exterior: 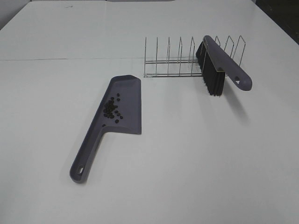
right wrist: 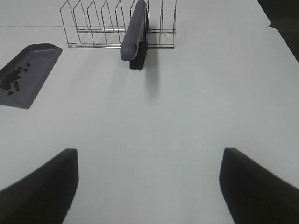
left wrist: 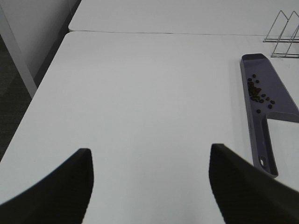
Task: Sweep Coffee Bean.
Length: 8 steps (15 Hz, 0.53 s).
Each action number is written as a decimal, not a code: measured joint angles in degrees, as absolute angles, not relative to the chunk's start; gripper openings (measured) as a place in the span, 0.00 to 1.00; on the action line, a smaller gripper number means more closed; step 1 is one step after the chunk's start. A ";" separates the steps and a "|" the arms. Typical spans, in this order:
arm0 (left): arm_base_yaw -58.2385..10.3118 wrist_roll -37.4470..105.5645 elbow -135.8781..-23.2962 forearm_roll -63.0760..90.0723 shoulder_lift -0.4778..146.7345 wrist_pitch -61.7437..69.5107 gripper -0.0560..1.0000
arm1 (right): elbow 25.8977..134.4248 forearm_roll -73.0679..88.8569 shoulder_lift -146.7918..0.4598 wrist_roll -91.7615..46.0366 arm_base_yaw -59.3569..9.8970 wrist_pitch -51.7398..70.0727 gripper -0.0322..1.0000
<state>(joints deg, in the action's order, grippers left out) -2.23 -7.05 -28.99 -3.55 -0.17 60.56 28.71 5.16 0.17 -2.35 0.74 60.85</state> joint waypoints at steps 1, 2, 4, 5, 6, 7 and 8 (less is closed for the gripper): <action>-2.23 -7.05 -28.99 -3.55 -0.17 60.56 0.68 | 28.71 5.16 0.17 -2.35 0.74 60.85 0.73; -2.23 -6.99 -28.99 -3.61 -0.17 60.56 0.68 | 28.71 5.16 0.17 -2.35 0.74 60.85 0.73; -2.23 -6.99 -28.99 -3.61 -0.17 60.56 0.68 | 28.71 5.16 0.17 -2.35 0.74 60.85 0.73; -2.23 -6.93 -28.99 -3.61 -0.17 60.56 0.68 | 28.71 5.16 0.17 -2.35 0.74 60.85 0.73; -2.23 -6.88 -28.99 -3.61 -0.17 60.56 0.68 | 28.71 5.16 0.17 -2.35 0.74 60.85 0.73; -2.23 -6.88 -28.99 -3.61 -0.17 60.56 0.68 | 28.71 5.16 0.17 -2.35 0.74 60.85 0.73; -2.23 -6.88 -28.99 -3.61 -0.17 60.56 0.68 | 28.71 5.16 0.17 -2.35 0.74 60.85 0.73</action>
